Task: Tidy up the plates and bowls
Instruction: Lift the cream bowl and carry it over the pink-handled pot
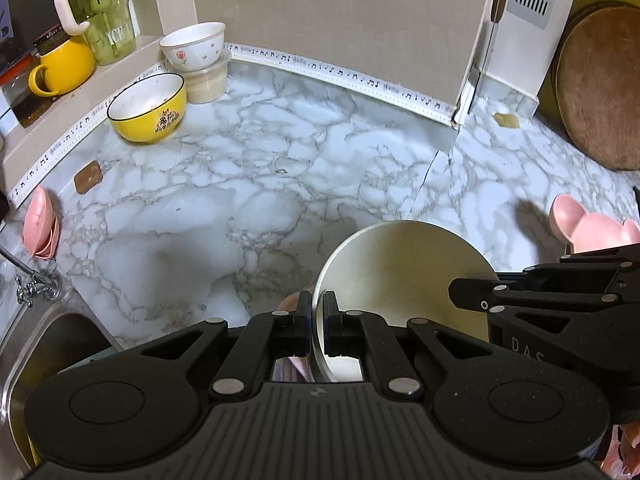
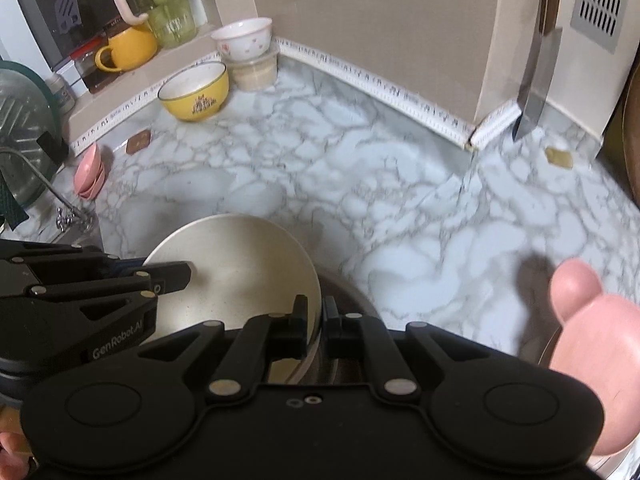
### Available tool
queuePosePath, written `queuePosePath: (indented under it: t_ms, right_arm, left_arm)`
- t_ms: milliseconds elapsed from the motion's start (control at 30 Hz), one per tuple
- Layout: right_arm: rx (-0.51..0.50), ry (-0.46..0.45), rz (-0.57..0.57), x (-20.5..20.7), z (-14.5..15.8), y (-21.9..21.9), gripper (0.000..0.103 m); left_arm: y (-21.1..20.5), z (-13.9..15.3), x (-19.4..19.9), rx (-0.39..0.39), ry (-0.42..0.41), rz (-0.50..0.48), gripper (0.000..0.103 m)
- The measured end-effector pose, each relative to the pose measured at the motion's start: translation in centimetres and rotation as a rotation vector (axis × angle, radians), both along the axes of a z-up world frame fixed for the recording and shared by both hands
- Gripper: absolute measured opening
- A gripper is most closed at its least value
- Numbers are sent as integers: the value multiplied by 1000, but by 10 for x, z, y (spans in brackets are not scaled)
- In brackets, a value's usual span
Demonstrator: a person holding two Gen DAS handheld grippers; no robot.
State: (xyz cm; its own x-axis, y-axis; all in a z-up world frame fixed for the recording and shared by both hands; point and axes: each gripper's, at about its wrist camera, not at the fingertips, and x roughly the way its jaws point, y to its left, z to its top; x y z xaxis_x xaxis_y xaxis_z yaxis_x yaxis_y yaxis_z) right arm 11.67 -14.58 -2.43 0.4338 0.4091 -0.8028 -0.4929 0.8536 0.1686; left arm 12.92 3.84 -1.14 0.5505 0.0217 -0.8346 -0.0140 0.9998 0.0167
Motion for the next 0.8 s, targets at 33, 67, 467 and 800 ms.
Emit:
queuePosePath:
  t_ms: [33, 67, 467, 800]
  right_arm:
    - [1, 2, 1, -1, -2, 0, 7]
    - [3, 4, 0, -2, -4, -1, 7]
    - [-2, 21, 6, -2, -19, 0, 8]
    - [-11, 7, 24, -4, -23, 2, 9]
  left_arm:
    - [0, -1, -1, 0, 2, 0, 5]
    - [-1, -2, -1, 2, 4, 1, 5]
    - [-4, -16, 0, 22, 14, 3, 5]
    - [-8, -19, -3, 45, 0, -12, 5]
